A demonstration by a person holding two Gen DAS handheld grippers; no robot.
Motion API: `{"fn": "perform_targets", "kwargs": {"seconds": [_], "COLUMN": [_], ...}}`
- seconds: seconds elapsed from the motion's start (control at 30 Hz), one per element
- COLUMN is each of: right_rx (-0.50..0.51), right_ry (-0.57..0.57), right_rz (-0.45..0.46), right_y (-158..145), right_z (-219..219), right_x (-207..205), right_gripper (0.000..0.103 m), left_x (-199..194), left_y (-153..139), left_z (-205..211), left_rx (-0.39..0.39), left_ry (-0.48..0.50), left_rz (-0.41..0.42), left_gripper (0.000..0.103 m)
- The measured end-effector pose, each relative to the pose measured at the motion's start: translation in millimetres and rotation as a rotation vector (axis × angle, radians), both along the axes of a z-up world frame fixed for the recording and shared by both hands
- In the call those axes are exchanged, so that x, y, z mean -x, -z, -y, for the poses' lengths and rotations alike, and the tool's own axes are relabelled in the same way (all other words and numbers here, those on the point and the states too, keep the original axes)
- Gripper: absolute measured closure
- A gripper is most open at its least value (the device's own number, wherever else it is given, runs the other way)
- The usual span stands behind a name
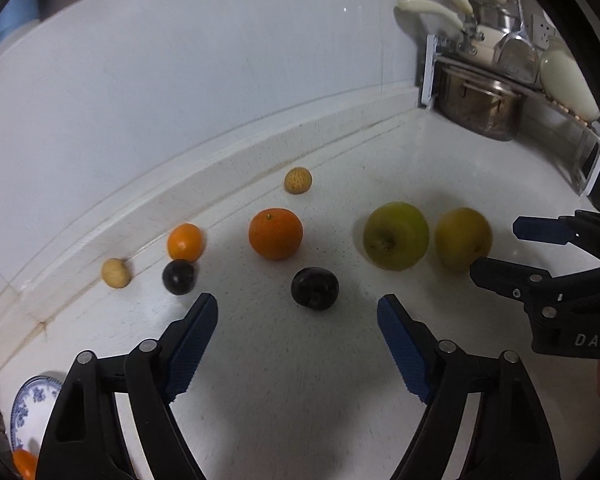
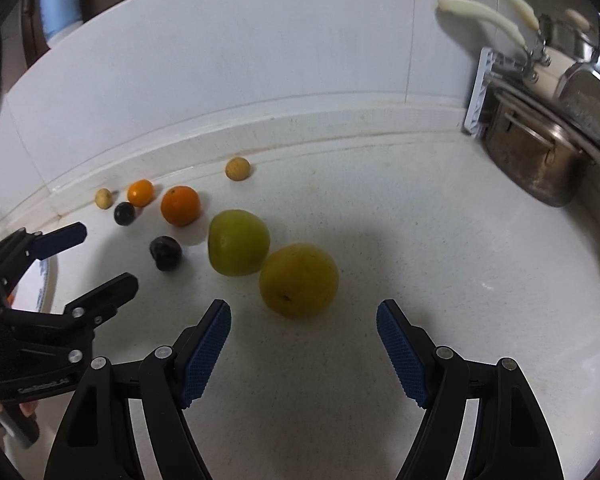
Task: Organize fruits
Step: 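Grasp a dark plum with the left tool while the right grasps the yellow citrus, then carry the plum and yellow citrus onto the plate and open both tools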
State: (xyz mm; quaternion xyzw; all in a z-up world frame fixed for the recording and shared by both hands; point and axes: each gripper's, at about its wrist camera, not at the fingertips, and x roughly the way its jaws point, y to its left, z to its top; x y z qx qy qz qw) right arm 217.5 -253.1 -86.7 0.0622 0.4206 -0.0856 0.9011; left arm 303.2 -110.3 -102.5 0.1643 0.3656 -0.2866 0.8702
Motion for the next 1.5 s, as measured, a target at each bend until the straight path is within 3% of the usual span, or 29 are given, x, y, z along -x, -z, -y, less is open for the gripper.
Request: {"fn": "perform_targets", "kwargs": {"seconds": [0.37,0.5,0.63,0.73,1.0,1.5], "right_rx": [-0.036,-0.045,-0.059,-0.075,-0.08,-0.081], "right_ry": [-0.005,-0.007,-0.022,-0.035,-0.049,-0.134], "right_rz": [-0.03,-0.036,-0.041,-0.037,-0.012,0.108], "right_y": [14.3,17.6,20.6,20.9,18.1,-24.0], "right_z": [5.7,9.1,9.7,10.7,11.7,-22.6], "right_x": [-17.4,-23.3,-25.3,-24.8,-18.4,18.5], "right_gripper": [0.032,0.034,0.043,0.052,0.052,0.053], "left_x": [-18.9,-24.7,-22.7,-23.0,-13.4,32.2], "left_y": [15.7,18.2,20.9,19.9,9.2,-39.5], "left_z": [17.5,20.0,20.1,21.2,16.3,-26.5], "left_rx": [-0.001,0.003,0.004,-0.001,-0.01,0.076], "left_ry": [-0.017,-0.019,-0.006,-0.006,-0.041,-0.101], "left_rz": [-0.06,-0.081,-0.106,-0.104,-0.091,-0.031], "left_gripper": [0.045,0.058,0.071,0.072,0.072,0.072]}}
